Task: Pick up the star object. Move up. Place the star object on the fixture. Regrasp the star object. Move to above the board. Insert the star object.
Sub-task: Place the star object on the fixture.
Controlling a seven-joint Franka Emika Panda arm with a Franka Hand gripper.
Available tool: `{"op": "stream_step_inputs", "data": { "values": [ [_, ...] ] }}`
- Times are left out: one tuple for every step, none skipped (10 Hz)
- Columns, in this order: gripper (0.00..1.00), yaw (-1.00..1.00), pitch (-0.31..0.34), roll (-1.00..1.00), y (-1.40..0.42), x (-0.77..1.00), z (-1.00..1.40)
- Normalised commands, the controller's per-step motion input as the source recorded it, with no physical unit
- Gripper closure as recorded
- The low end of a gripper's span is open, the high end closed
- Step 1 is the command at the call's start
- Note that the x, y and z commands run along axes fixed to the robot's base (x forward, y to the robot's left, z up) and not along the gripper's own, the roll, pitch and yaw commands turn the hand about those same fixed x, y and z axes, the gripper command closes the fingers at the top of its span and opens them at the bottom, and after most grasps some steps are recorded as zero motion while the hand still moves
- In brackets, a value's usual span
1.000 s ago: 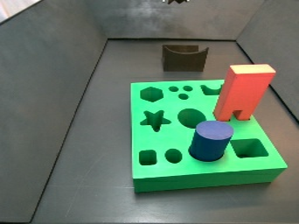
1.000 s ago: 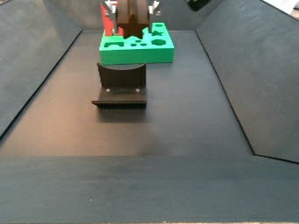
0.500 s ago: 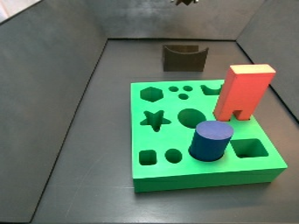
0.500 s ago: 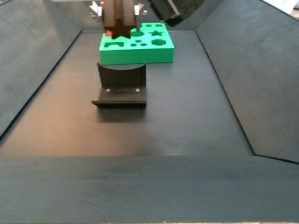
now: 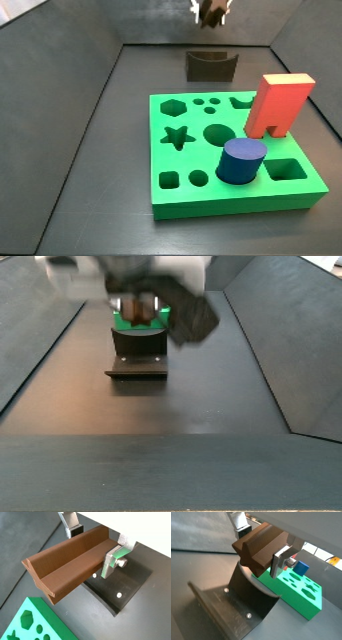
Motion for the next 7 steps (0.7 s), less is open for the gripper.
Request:
{"op": "stream_step_inputs", "data": {
  "values": [
    [1.0, -0.2, 0.051, -1.0, 0.1, 0.15, -1.0],
    [1.0, -0.18, 0.036, -0.85, 0.1, 0.16, -1.0],
    [1.0, -0.16, 0.025, -0.7, 0.11, 0.16, -1.0],
    [1.0, -0.13, 0.016, -0.49, 0.12, 0.18, -1.0],
    [1.0, -0.12, 0.018, -0.34, 0.13, 0.19, -1.0],
    [1.0, -0.1, 0.021, -0.24, 0.12, 0.2, -1.0],
    [1.0, -0.1, 0.016, -0.2, 0.1, 0.16, -0.82]
  ]
}}
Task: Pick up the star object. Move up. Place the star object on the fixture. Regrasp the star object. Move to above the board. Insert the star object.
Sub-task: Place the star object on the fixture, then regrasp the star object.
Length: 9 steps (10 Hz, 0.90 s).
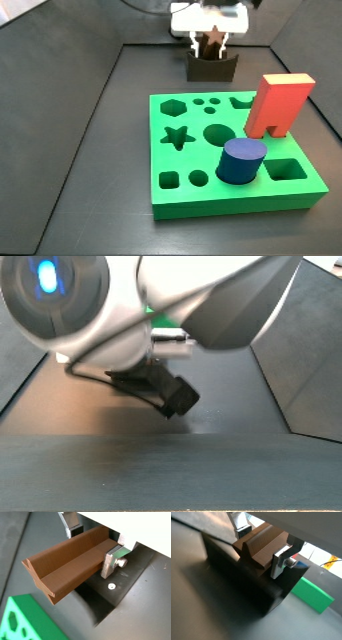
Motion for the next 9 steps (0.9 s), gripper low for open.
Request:
{"op": "stream_step_inputs", "data": {
  "values": [
    [1.0, -0.09, 0.015, -0.17, 0.08, 0.12, -0.57],
    [1.0, -0.08, 0.012, -0.15, 0.07, 0.1, -0.43],
    [1.0, -0.07, -0.003, -0.12, 0.07, 0.08, -0.43],
    [1.0, 0.0, 0.0, 0.0, -0.5, 0.0, -0.17],
    [0.0, 0.0, 0.0, 0.0, 0.0, 0.0, 0.0],
    [0.0, -0.05, 0.003, -0.02, 0.0, 0.0, 1.0],
    [0.0, -0.04, 0.008, -0.01, 0.0, -0.01, 1.0],
    [0.0, -0.02, 0.012, 0.01, 0.0, -0.02, 1.0],
    [0.0, -0.01, 0.011, 0.04, -0.01, -0.03, 1.0]
  ]
}}
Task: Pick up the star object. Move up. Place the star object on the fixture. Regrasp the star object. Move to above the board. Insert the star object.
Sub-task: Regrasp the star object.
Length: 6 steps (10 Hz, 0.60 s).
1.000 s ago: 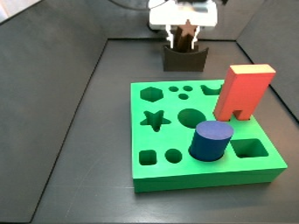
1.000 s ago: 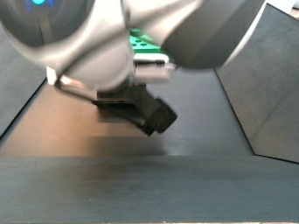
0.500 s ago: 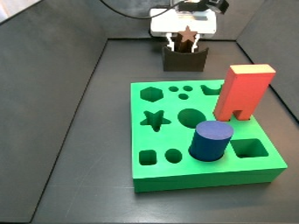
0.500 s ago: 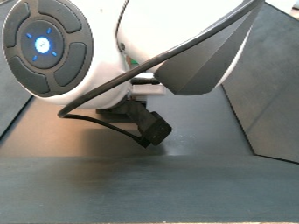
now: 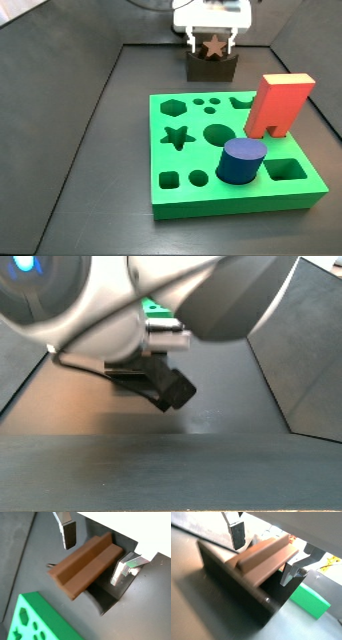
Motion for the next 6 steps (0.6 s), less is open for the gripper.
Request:
{"op": "stream_step_inputs", "data": {
  "values": [
    [0.0, 0.0, 0.021, 0.05, -0.01, -0.03, 1.0],
    [0.0, 0.0, 0.031, 0.05, 0.0, -0.04, 0.88],
    [0.0, 0.0, 0.041, 0.05, 0.0, -0.03, 0.7],
    [0.0, 0.0, 0.05, 0.05, 0.0, -0.03, 0.47],
    [0.0, -0.01, 0.059, 0.05, 0.0, -0.03, 0.29],
    [0.0, 0.04, 0.067, 1.0, -0.92, -0.07, 1.0]
  ]
}}
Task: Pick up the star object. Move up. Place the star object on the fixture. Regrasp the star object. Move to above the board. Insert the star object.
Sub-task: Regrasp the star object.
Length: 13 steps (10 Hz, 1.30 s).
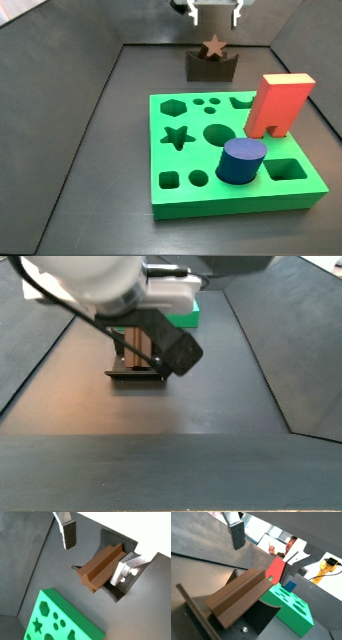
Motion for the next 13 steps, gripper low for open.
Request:
{"op": "stream_step_inputs", "data": {
  "values": [
    [0.0, 0.04, 0.067, 1.0, -0.98, -0.07, 1.0],
    [0.0, 0.03, 0.052, 1.0, -1.0, -0.12, 0.98],
    [0.0, 0.03, 0.046, 1.0, -0.99, -0.13, 0.95],
    [0.0, 0.03, 0.042, 1.0, -0.85, -0.11, 0.75],
    [0.0, 0.03, 0.039, 1.0, -0.63, -0.07, 0.47],
    [0.0, 0.03, 0.038, 1.0, -0.44, -0.05, 0.24],
    [0.0, 0.03, 0.036, 1.0, -0.25, -0.03, 0.03],
    [0.0, 0.03, 0.036, 1.0, -0.03, -0.02, 0.01],
    [0.0, 0.03, 0.035, 1.0, 0.01, -0.02, 0.03],
    [0.0, 0.03, 0.03, 1.0, -0.01, -0.02, 0.01],
    [0.0, 0.03, 0.027, 1.0, -0.01, -0.03, 0.01],
    [0.0, 0.03, 0.019, 1.0, -0.02, -0.03, 0.01],
    [0.0, 0.03, 0.014, 1.0, -0.02, -0.02, 0.01]
  ]
}}
